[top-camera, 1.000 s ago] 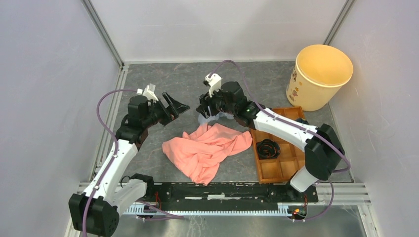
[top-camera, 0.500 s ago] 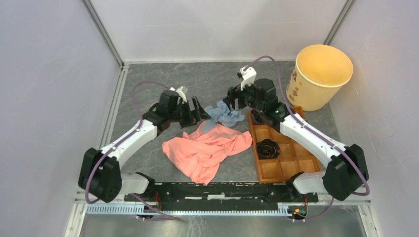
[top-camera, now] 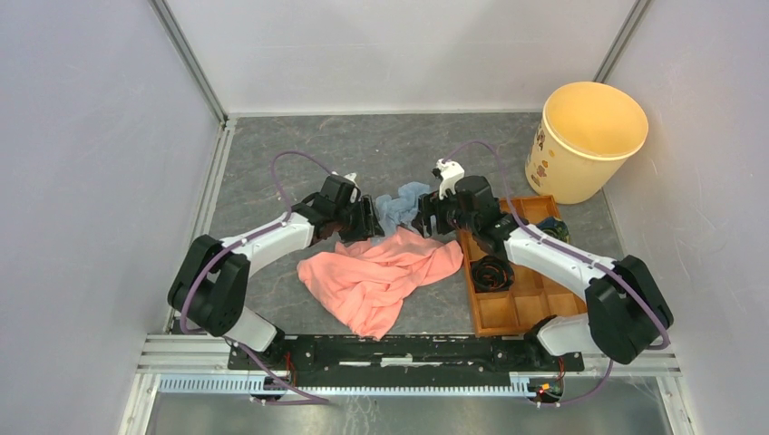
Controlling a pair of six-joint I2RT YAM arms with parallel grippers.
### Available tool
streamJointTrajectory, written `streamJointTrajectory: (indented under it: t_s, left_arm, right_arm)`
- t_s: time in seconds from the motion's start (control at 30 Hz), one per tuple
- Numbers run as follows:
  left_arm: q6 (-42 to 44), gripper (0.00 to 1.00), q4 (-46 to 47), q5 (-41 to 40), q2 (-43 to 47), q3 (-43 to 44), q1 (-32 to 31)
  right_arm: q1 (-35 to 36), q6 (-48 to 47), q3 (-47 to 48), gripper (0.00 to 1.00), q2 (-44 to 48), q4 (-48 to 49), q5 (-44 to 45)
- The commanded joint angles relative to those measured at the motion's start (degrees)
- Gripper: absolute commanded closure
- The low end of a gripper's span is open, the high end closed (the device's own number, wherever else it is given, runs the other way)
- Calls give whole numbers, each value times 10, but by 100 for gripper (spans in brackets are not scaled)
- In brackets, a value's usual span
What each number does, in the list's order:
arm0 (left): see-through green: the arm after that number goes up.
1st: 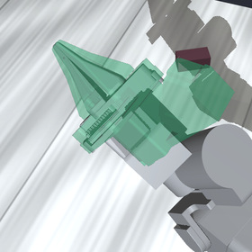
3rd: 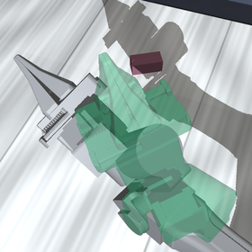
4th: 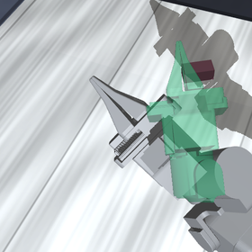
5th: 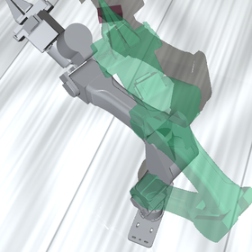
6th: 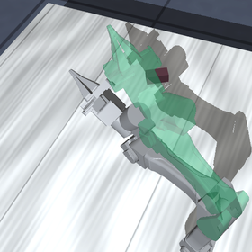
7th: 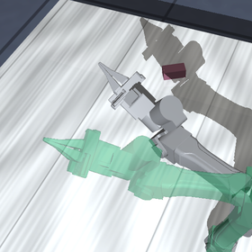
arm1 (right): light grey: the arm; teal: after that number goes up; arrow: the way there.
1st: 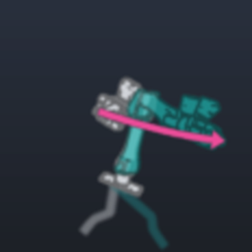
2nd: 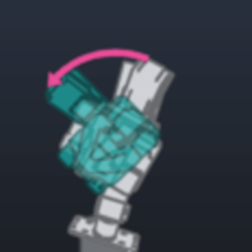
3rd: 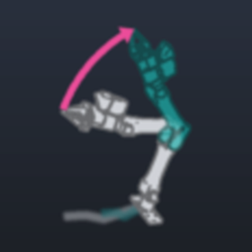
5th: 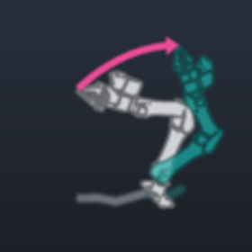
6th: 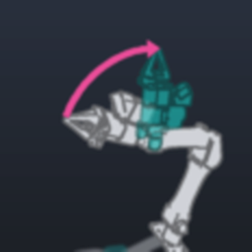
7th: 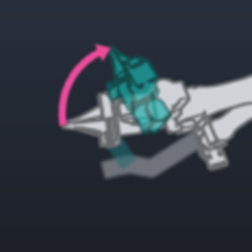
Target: Put the trash bags into the trash bin
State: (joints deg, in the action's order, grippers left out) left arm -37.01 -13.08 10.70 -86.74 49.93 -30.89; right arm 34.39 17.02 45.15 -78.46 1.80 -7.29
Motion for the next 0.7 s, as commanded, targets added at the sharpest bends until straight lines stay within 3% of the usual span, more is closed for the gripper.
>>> streamJointTrajectory:
  t_s: [0.0, 0.23, 0.37, 0.47, 0.53, 0.57, 0.6, 0.67]
  left_arm:
    - [17, 62, 31, -32, 8, 22, -6]
    - [-10, 86, 69, 8, 43, -15, -5]
    - [-16, 94, 72, 24, 57, -17, -5]
    - [-13, 98, 68, 11, 83, -27, -5]
    - [3, 98, 43, -12, 94, -22, -4]
    - [13, 98, 26, -32, 100, -17, -3]
    - [21, 98, 7, -52, 107, -14, -2]
    - [41, 98, -31, -79, 120, -6, 11]
  right_arm:
    - [1, 96, -6, 21, -21, 61, 3]
    - [23, 238, 5, 13, -70, 103, 88]
    - [26, 256, 28, 16, -123, 83, 145]
    - [22, 227, 12, 24, -120, 105, 206]
    - [10, 177, 6, 41, -107, 108, 221]
    - [4, 146, -4, 67, -97, 113, 216]
    - [-2, 122, -13, 84, -88, 115, 216]
    - [-11, 47, -27, 95, -73, 136, 191]
